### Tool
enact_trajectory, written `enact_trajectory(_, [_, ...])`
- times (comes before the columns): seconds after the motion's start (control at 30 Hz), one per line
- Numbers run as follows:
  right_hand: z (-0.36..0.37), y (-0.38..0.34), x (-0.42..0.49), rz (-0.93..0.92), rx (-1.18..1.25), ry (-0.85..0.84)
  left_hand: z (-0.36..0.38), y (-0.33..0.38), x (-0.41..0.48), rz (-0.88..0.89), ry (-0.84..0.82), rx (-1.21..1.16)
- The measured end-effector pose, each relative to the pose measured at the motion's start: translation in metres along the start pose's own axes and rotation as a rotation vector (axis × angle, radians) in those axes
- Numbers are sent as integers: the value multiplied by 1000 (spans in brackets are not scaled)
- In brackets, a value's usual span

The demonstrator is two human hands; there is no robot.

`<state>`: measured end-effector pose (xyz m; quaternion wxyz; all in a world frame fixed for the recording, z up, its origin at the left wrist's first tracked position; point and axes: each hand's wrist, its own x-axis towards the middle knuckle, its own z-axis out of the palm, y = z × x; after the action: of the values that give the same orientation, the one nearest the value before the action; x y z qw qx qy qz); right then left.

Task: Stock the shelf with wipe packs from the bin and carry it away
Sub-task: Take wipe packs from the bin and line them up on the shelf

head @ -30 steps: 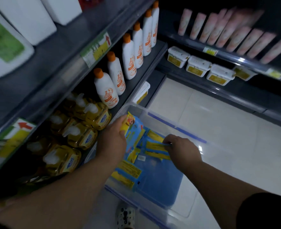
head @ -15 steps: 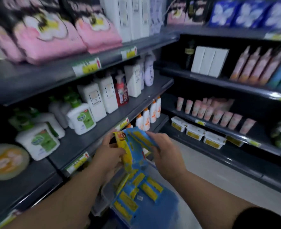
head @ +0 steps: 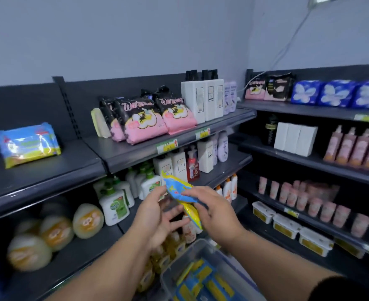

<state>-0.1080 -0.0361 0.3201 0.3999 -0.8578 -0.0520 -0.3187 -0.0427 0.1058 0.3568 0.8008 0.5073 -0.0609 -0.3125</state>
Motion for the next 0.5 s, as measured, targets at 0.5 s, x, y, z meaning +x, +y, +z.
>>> enact_trajectory(0.5, [111, -128, 129, 66, 236, -43, -120, 166, -54, 471, 156, 62])
